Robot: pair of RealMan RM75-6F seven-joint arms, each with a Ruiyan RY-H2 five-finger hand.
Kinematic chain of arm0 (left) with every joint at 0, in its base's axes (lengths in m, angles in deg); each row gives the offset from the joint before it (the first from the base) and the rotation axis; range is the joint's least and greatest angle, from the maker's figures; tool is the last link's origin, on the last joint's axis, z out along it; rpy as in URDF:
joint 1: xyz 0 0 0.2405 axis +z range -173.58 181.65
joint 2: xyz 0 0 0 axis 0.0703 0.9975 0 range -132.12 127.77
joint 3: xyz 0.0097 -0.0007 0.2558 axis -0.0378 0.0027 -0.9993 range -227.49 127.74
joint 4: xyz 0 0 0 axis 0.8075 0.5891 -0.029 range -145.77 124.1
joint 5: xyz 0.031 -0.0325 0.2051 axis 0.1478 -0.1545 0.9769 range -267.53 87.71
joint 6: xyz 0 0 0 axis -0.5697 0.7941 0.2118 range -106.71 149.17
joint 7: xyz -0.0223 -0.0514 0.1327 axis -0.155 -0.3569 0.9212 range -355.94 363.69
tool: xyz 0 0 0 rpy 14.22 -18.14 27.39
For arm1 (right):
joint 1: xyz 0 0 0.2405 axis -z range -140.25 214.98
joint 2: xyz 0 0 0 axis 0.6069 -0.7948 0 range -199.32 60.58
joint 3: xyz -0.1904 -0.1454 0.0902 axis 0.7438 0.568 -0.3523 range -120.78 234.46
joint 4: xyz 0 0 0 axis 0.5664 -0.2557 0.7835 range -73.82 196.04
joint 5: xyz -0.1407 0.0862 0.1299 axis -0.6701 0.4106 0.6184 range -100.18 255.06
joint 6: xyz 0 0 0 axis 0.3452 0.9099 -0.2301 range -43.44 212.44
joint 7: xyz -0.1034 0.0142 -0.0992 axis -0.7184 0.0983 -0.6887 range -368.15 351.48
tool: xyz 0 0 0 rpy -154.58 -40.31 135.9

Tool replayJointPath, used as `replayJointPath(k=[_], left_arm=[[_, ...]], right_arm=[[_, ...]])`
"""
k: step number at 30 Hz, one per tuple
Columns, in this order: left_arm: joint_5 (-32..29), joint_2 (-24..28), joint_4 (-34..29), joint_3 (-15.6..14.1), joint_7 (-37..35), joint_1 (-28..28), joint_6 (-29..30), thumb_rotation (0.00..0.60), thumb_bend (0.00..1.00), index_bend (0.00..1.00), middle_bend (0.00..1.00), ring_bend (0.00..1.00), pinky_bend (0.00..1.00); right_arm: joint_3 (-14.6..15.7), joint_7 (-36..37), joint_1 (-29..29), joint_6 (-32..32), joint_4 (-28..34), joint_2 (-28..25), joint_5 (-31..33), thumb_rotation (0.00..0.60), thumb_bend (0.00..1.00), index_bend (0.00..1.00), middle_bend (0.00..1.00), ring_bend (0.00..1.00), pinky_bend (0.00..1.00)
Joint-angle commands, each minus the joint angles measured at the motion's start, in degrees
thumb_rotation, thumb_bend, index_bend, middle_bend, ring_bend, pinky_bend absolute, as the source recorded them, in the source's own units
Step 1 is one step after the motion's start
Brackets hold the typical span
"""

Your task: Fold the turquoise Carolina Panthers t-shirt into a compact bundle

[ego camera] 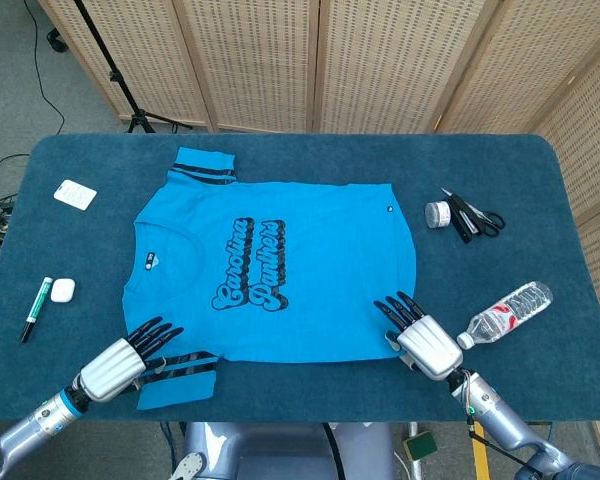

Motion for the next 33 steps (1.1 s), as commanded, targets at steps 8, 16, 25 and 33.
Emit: replayJointPath(k=[8,16,25,33], left_arm=[[-0.5,0.2,-0.4,0.4,-1.0,0.3,0.4,0.600,0.63,0.75,0.00,0.00,0.00],[-0.2,1.0,-1.0,0.1,-1.2,0.6,1.9,0.600,0.63,0.76,0.00,0.00,0.00],[1.9,3.3,-3.7,-1.4,-0.7,1.0,6.3,0.600,0.64,0.77,0.00,0.00,0.00],[4.4,4.8,-5.0,-3.6,0.2,2.5,9.5,0.600,0.64,0.77,0.00,0.00,0.00]], right_arm=[[0.3,0.0,-0.1,0.0,-0.1,0.2,-0.5,0.600,0.44,0.66,0.08,0.00,0.00],[1.2,0.0,0.1,1.0,1.3,-0.5,-2.0,0.600,0.44,0.66,0.08,0.00,0.00],[3.8,2.2,-0.2,2.2,3.6,-2.9,-5.4,0.600,0.44,0.66,0.09,0.00,0.00],[7.2,4.0,0.6,5.2,4.9,-5.2,-9.9,0.600,0.44,0.66,0.09,0.00,0.00]])
